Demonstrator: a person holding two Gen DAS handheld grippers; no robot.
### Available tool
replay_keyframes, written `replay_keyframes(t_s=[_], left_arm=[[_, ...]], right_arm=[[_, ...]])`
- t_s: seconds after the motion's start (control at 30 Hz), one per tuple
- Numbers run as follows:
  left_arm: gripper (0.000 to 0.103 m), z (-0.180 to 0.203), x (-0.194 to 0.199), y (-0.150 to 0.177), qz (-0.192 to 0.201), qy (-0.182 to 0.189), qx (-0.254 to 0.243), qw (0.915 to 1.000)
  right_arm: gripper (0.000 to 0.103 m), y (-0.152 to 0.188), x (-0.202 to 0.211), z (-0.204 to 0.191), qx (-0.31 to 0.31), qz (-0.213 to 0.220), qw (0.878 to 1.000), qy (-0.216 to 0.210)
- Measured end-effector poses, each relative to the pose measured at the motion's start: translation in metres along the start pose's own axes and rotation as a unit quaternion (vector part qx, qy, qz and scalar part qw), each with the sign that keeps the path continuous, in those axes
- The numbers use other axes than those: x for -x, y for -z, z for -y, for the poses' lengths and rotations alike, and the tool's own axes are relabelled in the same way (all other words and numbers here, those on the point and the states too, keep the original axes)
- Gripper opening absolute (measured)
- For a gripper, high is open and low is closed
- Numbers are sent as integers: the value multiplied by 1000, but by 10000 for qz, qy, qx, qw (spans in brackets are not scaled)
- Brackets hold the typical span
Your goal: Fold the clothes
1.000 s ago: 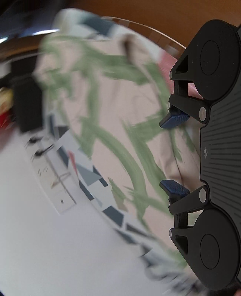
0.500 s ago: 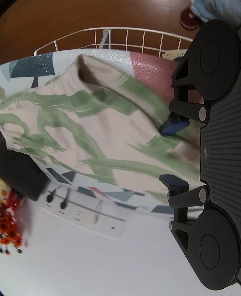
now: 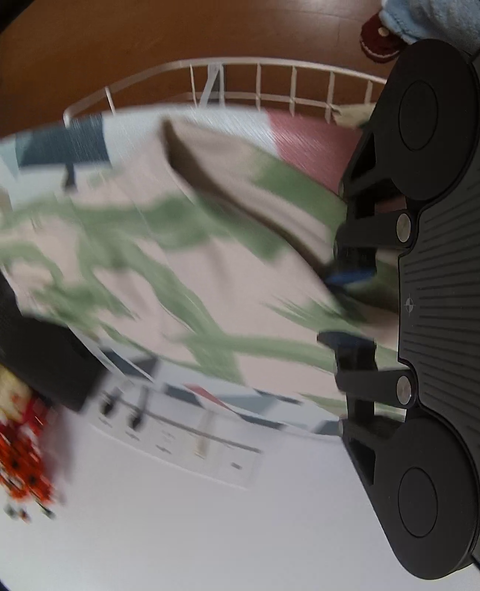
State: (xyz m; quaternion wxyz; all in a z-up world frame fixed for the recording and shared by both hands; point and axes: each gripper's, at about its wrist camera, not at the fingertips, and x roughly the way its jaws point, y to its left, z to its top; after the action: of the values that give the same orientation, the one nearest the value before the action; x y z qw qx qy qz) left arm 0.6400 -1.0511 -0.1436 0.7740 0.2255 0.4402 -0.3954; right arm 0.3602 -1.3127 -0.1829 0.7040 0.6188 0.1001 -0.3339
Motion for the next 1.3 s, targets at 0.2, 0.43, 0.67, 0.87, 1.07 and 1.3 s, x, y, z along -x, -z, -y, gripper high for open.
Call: replay_keyframes(t_s=[0.2, 0.43, 0.67, 0.87, 1.07, 1.3], left_arm=[[102, -15, 7, -1, 7, 156, 112, 9998], [102, -36, 21, 0, 7, 634, 743, 9952], [102, -27, 14, 14, -101, 262, 214, 9994], [103, -17, 13, 17, -78, 22, -22, 10000], [103, -19, 13, 17, -26, 20, -39, 10000], [103, -23, 13, 17, -60, 48, -100, 9999]], right_arm=[[2, -11, 17, -18, 259, -31, 9985, -476], [1, -11, 57, -20, 557, 60, 9982, -231], [1, -5, 57, 17, 328, 353, 9980, 414], [25, -20, 70, 43, -451, 761, 9959, 209], [31, -28, 46, 42, -639, 715, 9953, 164], [1, -41, 43, 51, -1017, 1131, 9883, 120]])
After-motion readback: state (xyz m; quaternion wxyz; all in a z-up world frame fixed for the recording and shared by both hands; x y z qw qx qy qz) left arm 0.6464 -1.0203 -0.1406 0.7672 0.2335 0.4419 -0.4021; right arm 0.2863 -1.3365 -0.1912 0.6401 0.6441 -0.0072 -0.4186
